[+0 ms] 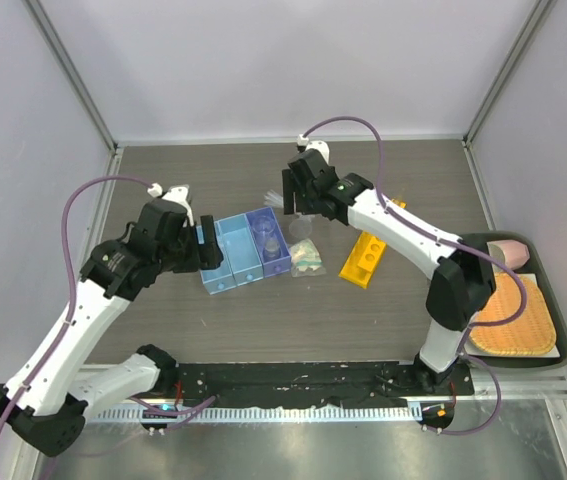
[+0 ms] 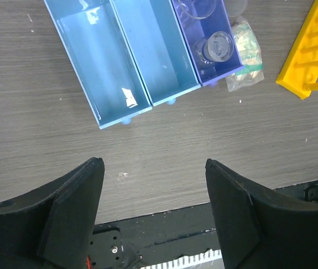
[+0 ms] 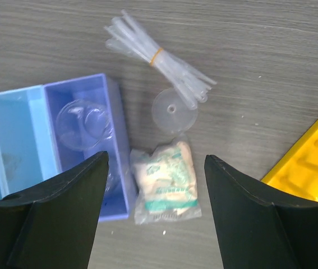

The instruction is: Organize the chemistry lab equipment

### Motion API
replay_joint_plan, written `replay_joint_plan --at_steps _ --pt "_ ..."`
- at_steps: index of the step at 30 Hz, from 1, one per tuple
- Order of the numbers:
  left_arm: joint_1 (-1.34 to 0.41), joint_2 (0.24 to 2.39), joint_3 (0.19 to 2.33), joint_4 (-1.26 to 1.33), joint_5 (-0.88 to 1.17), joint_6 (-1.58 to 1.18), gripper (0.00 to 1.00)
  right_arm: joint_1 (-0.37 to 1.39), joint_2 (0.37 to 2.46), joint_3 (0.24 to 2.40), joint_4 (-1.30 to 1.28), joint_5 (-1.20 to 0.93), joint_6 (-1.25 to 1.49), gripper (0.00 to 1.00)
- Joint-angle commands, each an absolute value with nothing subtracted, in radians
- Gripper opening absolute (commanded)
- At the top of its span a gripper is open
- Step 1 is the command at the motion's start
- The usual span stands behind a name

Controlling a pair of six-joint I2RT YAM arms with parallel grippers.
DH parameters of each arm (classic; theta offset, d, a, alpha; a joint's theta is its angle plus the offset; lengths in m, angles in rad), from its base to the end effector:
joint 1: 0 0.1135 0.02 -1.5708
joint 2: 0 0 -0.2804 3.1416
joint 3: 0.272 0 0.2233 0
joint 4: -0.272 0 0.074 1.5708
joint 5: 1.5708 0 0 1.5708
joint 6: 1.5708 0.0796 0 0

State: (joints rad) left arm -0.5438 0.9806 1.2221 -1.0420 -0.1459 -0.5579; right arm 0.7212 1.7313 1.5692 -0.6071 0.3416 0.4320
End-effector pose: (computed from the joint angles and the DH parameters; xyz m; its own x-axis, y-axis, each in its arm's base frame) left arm 0.1470 -0.0754 0.3465 -0.7462 -0.1609 -0.6460 0.0356 0.9593 -0.2801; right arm 0.3134 0.2400 0.3111 -0.6592 -0.0543 -0.7500 -0.1821 0.9792 0.0892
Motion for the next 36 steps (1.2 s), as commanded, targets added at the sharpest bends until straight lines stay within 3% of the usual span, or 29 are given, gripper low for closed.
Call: replay_joint_plan --at_steps 1,2,16,28,36 --pt "-0.543 0.922 1.171 -0.947 -0.112 -0.589 0.92 0.669 1.795 1.646 -0.578 0.336 0.443 0.75" --pt "-0.545 0.914 1.163 -0.942 -0.112 -0.594 1.00 0.663 1.805 1.649 -0.578 0.336 0.439 0.75" --pt "-0.543 0.908 1.123 -0.908 -0.092 -0.578 1.00 0.643 1.979 1.739 -0.595 0.314 0.433 0.67" --pt "-0.543 0.928 1.126 -0.893 -0.098 -0.555 1.00 0.643 2.040 1.767 -0.617 0.311 0.422 0.51" --pt "-0.543 0.933 1.124 -0.888 -0.101 -0.545 1.00 0.641 2.085 1.815 -0.637 0.307 0.417 0.31"
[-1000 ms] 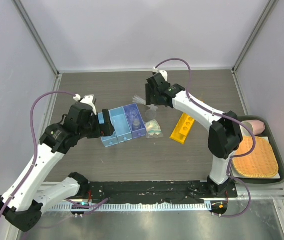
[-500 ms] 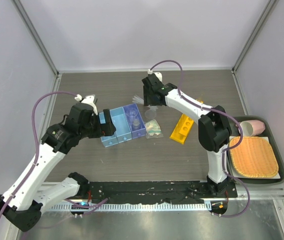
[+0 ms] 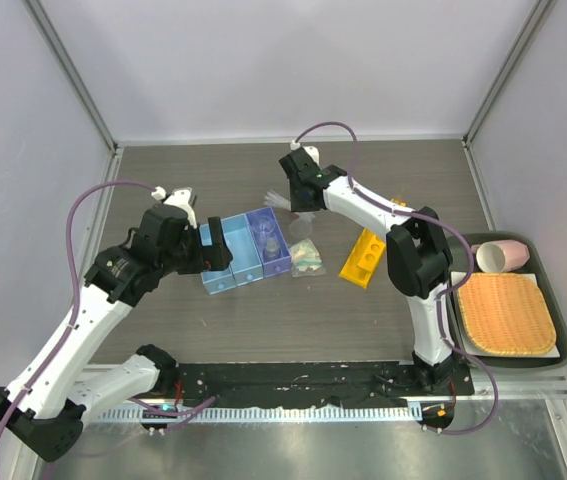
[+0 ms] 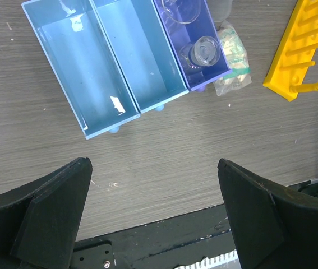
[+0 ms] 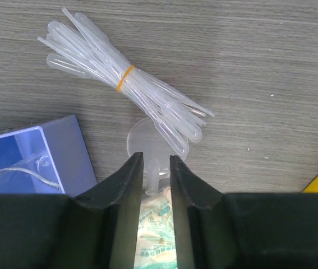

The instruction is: Organize the chemistry lab equipment

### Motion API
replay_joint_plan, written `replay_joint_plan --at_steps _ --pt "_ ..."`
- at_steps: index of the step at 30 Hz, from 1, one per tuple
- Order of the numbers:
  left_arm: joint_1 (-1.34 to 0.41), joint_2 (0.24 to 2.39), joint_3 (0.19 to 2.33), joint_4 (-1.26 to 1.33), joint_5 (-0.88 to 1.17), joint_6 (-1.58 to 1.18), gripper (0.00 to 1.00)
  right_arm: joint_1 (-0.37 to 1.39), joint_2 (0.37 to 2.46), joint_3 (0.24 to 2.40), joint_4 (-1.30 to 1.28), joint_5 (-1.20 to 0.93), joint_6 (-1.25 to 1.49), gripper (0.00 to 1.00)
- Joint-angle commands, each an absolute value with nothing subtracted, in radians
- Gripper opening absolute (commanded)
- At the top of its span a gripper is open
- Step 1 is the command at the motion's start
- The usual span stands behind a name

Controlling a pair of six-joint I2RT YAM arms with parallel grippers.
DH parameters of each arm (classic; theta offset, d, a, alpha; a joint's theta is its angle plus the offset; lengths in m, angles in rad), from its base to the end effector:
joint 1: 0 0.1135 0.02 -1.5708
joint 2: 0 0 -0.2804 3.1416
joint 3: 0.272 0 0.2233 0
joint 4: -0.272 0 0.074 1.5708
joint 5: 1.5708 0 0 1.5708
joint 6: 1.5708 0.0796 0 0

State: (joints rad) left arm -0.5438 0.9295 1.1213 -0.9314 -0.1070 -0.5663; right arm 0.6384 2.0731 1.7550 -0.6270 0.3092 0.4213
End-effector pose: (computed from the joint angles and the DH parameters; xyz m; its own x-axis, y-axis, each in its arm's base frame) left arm 0.1457 -0.0781 0.3349 -0.7265 -0.1841 -0.6620 0.0677 0.9396 -0.3356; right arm 0.3885 0.2581 0.2275 -0.7676 -0.0845 -0.6353 -0.1212 0.9925 0.0144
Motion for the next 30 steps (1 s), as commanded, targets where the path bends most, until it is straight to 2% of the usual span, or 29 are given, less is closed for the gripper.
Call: replay_joint_plan --at_steps 1,6,7,8,16,23,30 --pt "-0.543 0.933 1.124 -0.888 -0.103 -0.543 1.00 0.643 2.088 1.818 -0.641 0.307 0.419 0.27" --pt "-0.545 0.936 1.124 -0.888 -0.103 -0.535 1.00 0.643 2.100 1.830 -0.655 0.311 0.420 0.12" --pt "-0.543 0.934 1.124 -0.887 -0.103 -0.535 1.00 0.643 2.099 1.833 -0.660 0.313 0.422 0.05" --pt "-0.545 0.936 1.124 -0.887 -0.104 -0.534 1.00 0.643 2.100 1.836 -0.663 0.314 0.422 0.01" --pt "-0.545 0.934 1.121 -0.885 -0.098 -0.537 1.00 0.673 2.056 1.882 -0.745 0.390 0.407 0.01" --pt "-0.545 0.928 1.127 -0.890 -0.113 -0.528 1.00 0.744 1.980 2.015 -0.862 0.526 0.364 0.01" --pt "-0.545 0.927 1.132 -0.893 -0.118 -0.528 1.00 0.824 1.965 2.192 -1.018 0.514 0.330 0.01"
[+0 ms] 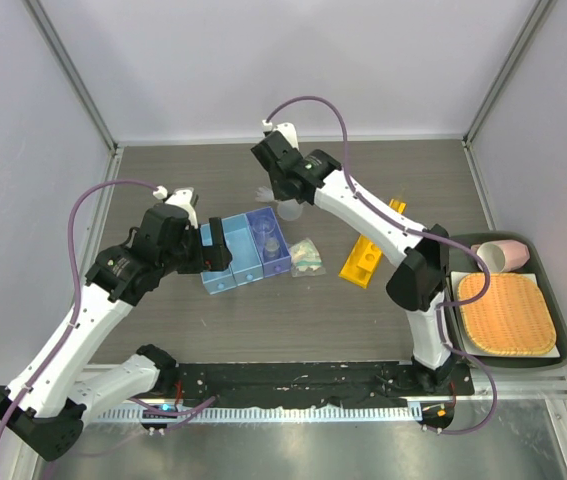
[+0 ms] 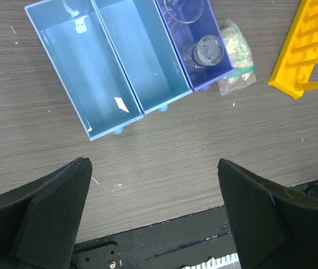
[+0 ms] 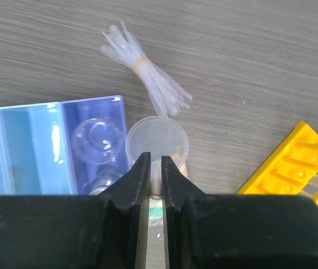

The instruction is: Organize the chemistry lab equipment

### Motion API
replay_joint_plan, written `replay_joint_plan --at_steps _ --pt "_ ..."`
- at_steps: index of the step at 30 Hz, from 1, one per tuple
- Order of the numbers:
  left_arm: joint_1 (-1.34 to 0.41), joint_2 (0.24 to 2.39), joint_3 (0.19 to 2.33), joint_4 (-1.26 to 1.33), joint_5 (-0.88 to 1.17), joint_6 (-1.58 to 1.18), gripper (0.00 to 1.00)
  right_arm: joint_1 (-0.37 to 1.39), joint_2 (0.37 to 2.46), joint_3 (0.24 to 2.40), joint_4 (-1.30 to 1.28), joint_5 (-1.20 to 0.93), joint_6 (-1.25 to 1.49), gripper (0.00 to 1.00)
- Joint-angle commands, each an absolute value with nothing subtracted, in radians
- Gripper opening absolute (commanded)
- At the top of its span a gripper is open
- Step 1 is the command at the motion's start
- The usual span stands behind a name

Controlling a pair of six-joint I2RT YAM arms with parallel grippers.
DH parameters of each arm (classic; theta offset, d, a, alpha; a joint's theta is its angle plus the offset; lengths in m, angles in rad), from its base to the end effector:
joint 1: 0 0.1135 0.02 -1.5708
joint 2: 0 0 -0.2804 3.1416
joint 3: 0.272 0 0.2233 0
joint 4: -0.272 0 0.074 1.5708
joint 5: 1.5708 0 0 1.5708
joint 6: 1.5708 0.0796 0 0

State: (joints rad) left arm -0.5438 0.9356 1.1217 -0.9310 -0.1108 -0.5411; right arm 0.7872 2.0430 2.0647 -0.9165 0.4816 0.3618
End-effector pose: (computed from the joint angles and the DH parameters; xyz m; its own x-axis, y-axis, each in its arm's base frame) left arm 0.1470 -0.0786 0.3342 -0.7263 -0.1591 -0.6687 0.0823 0.9457 -0.3144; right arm 0.3450 0.2940 0.3151 -0.6648 -0.2227 -0.7131 -0.2009 0.9727 -0.1165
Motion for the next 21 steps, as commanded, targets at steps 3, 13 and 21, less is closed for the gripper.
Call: replay_joint_plan --at_steps 3,13,21 --pt "-0.545 0.920 1.134 -0.896 -0.121 -0.529 1.00 0.857 1.951 2.226 -1.064 0.532 0.321 0.01" --pt "-0.545 0.881 1.146 -0.919 -0.140 -0.540 1.00 0.942 1.942 2.264 -1.103 0.418 0.339 0.01" --pt "-0.543 0.818 1.173 -0.962 -0.109 -0.568 1.00 1.006 2.008 2.324 -1.111 0.348 0.362 0.01"
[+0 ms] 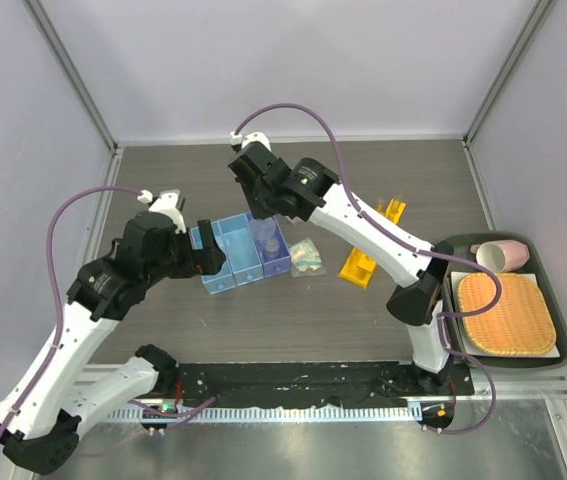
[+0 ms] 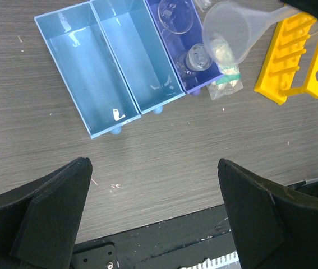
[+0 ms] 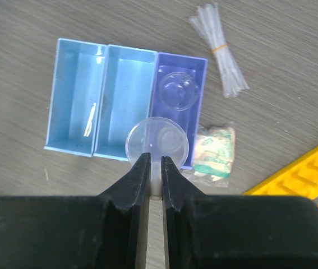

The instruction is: Organize the chemistry lab equipment

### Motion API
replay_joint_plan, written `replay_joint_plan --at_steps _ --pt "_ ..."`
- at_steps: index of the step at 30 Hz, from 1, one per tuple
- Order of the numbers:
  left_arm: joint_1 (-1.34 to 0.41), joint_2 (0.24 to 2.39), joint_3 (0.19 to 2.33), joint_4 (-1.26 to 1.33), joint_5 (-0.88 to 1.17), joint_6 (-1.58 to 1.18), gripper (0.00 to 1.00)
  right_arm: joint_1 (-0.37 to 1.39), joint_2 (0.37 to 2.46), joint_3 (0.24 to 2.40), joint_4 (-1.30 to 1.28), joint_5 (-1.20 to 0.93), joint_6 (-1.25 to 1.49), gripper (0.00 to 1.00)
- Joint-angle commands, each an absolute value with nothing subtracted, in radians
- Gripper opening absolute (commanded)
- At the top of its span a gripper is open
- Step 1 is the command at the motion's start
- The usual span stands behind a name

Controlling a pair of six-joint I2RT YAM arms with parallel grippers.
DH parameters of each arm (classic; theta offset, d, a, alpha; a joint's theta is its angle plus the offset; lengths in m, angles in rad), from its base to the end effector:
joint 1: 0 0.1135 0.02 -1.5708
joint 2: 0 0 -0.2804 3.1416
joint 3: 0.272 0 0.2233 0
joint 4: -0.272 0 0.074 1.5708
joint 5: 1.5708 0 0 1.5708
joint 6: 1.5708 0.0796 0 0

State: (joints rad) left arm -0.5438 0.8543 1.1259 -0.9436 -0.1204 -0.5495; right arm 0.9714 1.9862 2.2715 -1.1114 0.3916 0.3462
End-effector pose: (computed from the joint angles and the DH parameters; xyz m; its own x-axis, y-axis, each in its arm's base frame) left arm 0.1305 -0.0677 0.3452 -0.6806 -0.1944 -0.7064 0.0912 0.9342 -0.3449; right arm 0.2635 0.3319 0.3796 -0.5996 -0.3217 -0.7328 -0.4399 0.8974 -0.0340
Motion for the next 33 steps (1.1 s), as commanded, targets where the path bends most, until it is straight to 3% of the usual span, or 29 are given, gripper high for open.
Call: replay_joint_plan --at_steps 1,17,33 --pt "-0.543 0.802 1.177 -0.974 -0.110 -0.569 1.00 1.012 2.022 2.324 -1.108 0.342 0.364 0.01" --pt "-0.545 0.710 1.197 -1.040 -0.086 -0.575 1.00 1.045 2.192 2.353 -1.072 0.275 0.385 0.01" --pt "-0.543 0.716 1.157 -0.989 -0.066 -0.565 1.00 1.046 2.100 2.201 -1.066 0.264 0.394 0.01"
